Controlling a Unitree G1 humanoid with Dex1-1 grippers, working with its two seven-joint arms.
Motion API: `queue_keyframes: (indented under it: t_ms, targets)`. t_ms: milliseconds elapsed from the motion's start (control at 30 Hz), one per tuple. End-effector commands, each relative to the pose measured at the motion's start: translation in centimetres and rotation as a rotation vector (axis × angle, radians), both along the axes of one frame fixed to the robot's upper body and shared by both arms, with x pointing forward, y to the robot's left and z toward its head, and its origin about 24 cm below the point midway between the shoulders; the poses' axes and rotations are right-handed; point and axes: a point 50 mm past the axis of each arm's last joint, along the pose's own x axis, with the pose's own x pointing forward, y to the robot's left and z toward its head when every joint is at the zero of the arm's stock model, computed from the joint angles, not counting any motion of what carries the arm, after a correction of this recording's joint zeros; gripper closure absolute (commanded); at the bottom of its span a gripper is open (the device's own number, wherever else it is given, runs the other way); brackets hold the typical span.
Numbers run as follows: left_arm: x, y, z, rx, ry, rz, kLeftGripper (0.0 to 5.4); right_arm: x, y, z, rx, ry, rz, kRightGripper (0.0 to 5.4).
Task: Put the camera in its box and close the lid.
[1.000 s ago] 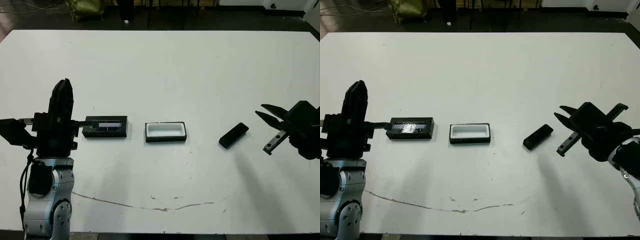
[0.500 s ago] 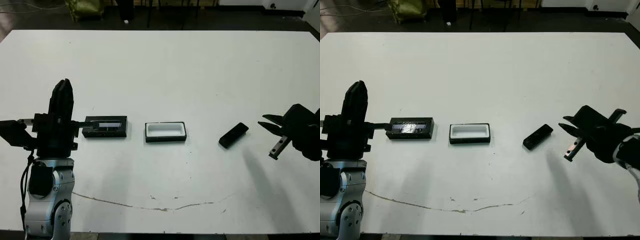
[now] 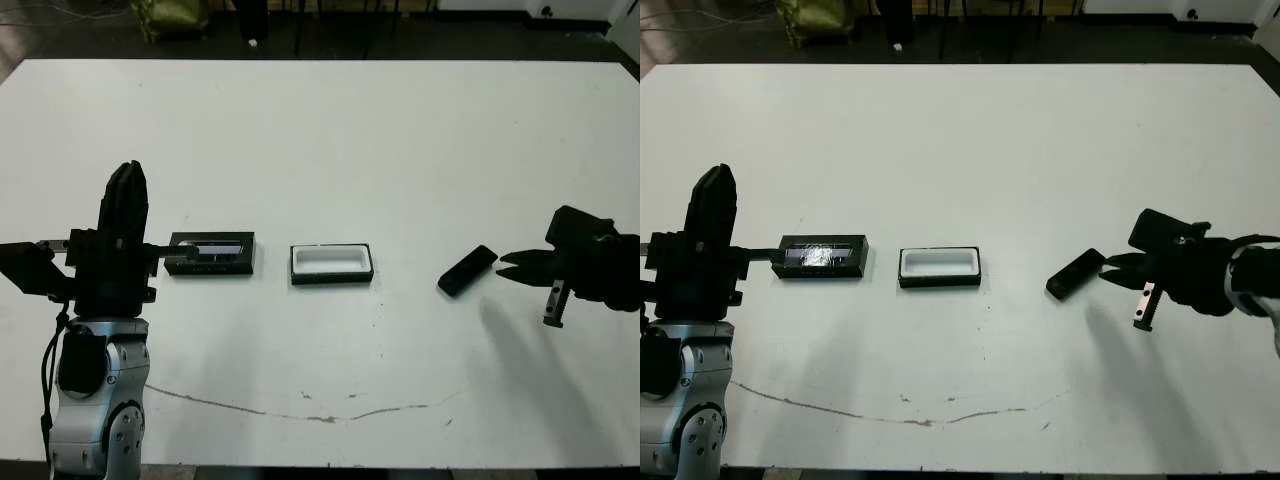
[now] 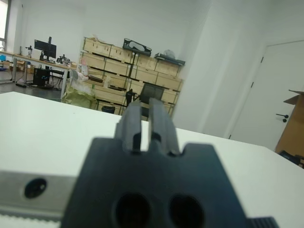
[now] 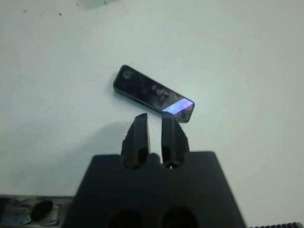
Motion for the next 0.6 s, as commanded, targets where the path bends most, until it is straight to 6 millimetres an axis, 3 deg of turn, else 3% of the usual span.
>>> queue_keyframes:
  t_ms: [33, 600]
  targets:
    - [-0.2, 0.1, -0.6, 0.003, 0.031, 0.014, 5.39, 0.1, -0.3, -0.4, -0.052, 0.034, 0.008, 5.40]
    - [-0.2, 0.2, -0.7, 0.006, 0.027, 0.016, 5.39, 0.8, -1.9, -2.1, -0.132, 0.097, -0.015, 5.40]
